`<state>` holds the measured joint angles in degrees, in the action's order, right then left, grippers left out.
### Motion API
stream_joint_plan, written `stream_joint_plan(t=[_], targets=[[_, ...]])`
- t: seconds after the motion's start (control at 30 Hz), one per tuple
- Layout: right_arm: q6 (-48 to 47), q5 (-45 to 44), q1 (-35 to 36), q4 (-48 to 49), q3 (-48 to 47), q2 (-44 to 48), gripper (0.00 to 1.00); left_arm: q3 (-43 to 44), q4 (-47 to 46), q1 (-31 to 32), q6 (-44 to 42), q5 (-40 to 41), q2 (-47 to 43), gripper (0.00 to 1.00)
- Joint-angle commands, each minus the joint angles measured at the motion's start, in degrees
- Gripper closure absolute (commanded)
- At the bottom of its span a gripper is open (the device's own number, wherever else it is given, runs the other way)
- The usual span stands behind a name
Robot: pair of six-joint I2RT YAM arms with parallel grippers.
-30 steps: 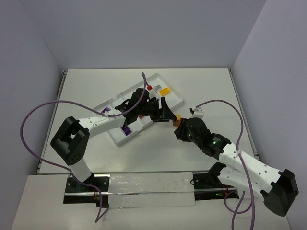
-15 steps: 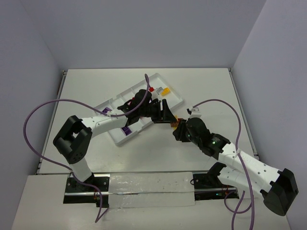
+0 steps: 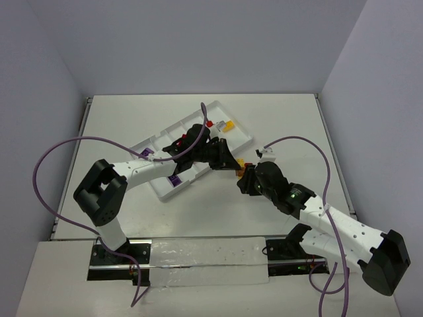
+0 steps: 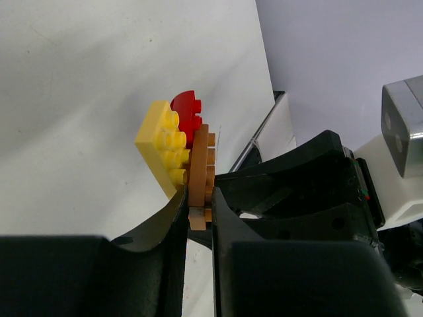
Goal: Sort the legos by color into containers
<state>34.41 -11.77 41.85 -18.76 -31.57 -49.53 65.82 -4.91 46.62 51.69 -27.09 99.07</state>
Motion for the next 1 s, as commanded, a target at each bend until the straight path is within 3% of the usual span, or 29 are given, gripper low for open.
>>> stream_joint_plan(t=[0.0, 0.5, 0.97], targets=[[-0.4, -2.1, -0.2, 1.6, -1.1, -0.6, 1.0, 0.8, 0.8, 0.5, -1.3, -0.4, -0.4, 1.0], [1.7, -7.8, -0.1, -3.7, -2.8, -10.2, 1.0, -1.3, -1.7, -1.7, 2.2, 1.1, -1.9, 1.0], [3.5, -9.6, -0.4, -4.2, -1.5, -7.8, 1.0, -1.0, 1.6, -5.7, 3.2, 5.6, -2.4, 1.0]])
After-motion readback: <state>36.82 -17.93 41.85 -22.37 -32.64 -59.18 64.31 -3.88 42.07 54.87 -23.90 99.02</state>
